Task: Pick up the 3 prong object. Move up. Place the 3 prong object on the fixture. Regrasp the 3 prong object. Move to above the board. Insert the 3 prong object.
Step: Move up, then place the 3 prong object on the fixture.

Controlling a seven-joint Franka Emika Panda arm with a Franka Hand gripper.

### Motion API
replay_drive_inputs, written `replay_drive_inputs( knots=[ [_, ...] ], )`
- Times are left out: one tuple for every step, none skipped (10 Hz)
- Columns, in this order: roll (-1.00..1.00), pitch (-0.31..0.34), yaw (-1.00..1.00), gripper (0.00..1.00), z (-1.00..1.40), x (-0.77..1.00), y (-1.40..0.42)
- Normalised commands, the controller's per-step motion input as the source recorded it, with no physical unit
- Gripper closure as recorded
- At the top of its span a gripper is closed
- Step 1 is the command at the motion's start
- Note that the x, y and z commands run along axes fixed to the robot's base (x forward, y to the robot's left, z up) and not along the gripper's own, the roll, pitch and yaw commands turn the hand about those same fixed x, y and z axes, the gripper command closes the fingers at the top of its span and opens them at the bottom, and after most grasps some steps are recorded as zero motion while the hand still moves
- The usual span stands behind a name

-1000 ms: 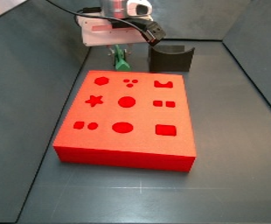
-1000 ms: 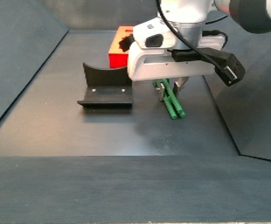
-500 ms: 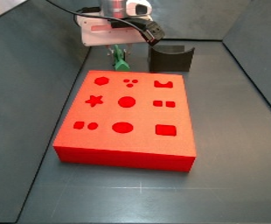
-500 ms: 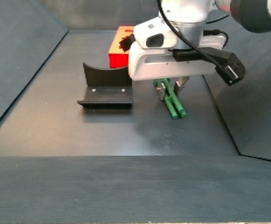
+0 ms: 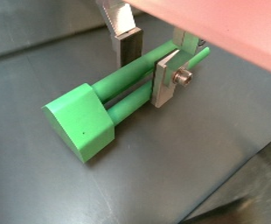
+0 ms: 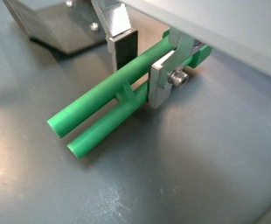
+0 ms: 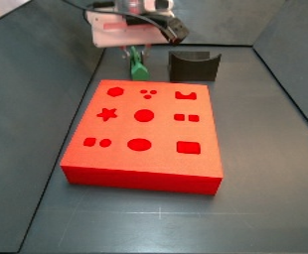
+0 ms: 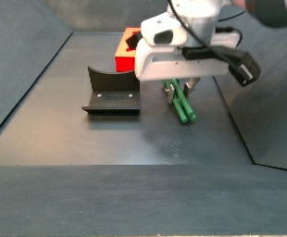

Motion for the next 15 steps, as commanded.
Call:
replay_drive_inputs(
  knots=[
    [0.01,0.019,0.01,1.00,0.59,-0.03,0.01],
    [0.01,0.029,0.01,1.00,0.40,-0.02,0.01],
    [0.01,0.032,0.00,1.00,0.29,-0.02,0.01],
    [0.00,0.000,0.00,1.00,1.00,0.00,0.00],
    [0.00,-0.003,0.00,1.00,1.00,0.01,0.00],
    [0.00,0.022,-0.01,1.00,1.00,-0.01,0.00],
    [0.01,0.027,-0.01,1.00,1.00,-0.01,0.00],
    [0.01,0.029,-0.01,1.00,1.00,-0.01,0.00],
    [0.01,0.030,-0.01,1.00,1.00,-0.02,0.00],
    [0.02,0.031,-0.01,1.00,1.00,-0.02,0.01],
    [0.02,0.036,-0.01,1.00,0.98,-0.02,0.01],
    [0.02,0.040,-0.01,1.00,0.81,-0.02,0.01],
    [0.03,0.053,-0.01,1.00,0.58,-0.01,0.01],
    [0.03,0.063,-0.01,1.00,0.41,0.00,0.02],
    [0.03,0.081,-0.01,1.00,0.18,0.01,0.02]
  ],
)
